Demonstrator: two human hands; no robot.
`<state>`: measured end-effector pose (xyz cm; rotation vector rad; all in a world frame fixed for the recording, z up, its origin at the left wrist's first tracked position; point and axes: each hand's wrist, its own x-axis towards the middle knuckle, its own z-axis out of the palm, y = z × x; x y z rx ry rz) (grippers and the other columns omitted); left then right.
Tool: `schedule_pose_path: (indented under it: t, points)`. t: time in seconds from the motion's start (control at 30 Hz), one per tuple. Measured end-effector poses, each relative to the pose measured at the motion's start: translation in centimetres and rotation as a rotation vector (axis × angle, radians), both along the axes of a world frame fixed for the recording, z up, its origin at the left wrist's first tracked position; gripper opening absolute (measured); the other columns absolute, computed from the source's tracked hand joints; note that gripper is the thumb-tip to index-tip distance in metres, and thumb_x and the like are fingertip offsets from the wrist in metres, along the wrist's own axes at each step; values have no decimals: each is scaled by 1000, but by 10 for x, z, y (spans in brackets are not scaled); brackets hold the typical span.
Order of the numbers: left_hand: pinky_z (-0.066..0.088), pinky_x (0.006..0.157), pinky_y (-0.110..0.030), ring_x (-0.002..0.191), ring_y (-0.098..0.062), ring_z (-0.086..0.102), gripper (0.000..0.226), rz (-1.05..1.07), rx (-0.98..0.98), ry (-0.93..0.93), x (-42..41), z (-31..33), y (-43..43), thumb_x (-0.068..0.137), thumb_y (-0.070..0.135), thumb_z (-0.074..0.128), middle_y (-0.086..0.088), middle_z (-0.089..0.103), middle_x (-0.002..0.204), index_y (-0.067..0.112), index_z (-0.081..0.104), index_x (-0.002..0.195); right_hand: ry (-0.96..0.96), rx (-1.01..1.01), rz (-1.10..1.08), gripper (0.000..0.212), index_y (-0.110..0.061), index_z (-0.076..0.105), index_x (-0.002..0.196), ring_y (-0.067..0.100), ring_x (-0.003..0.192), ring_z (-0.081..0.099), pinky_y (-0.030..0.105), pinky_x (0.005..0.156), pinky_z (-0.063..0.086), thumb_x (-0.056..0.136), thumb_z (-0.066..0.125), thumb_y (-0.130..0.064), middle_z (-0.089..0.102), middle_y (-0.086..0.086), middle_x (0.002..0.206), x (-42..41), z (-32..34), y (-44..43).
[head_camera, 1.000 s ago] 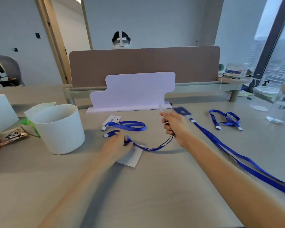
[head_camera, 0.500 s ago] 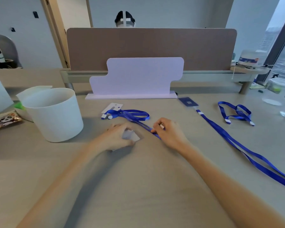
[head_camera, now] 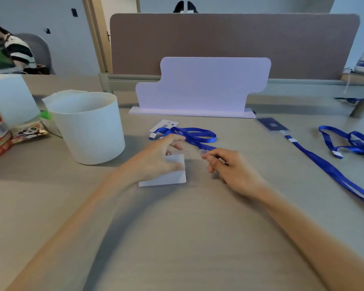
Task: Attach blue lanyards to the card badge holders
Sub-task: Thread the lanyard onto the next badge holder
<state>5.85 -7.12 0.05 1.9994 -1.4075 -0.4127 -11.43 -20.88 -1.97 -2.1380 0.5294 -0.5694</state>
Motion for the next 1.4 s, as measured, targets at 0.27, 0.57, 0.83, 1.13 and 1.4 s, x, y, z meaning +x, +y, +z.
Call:
schedule_pose_path:
  t: [0.27,0.57,0.83,1.13,1.4]
  points:
    - [40,67,-4,72,6,49,20,14,-224,29,-8,3,-2,85,21,71,16,64,90,25,70,105,35,-66,21,25,-13,70,89,-2,49,42,9,51,34,97,52,-28,48,-23,48,-6,5,10]
    - [40,61,-6,68,2,48,18,-27,-293,84,-13,9,-2,87,20,70,17,64,86,35,68,97,73,-24,76,25,-9,73,84,-1,44,41,8,46,30,97,53,-15,47,-24,41,-12,14,15]
    - [38,65,-6,69,0,47,17,-40,-288,97,-13,12,-1,87,21,69,21,64,82,35,67,96,1,110,135,27,-19,72,76,7,47,28,18,47,26,96,55,-20,37,-12,48,-9,9,15]
    - [43,74,-21,74,-10,50,21,-95,-154,102,-11,11,1,88,27,69,9,61,92,31,68,108,8,220,185,22,-24,71,79,11,48,33,21,44,29,95,56,-28,42,-4,55,-13,14,18]
    - [39,63,-24,71,-14,48,13,-157,-17,255,-18,21,9,89,19,66,1,56,81,19,70,101,-53,297,136,24,-12,64,74,3,43,44,13,43,37,92,61,-27,53,0,59,-13,15,18]
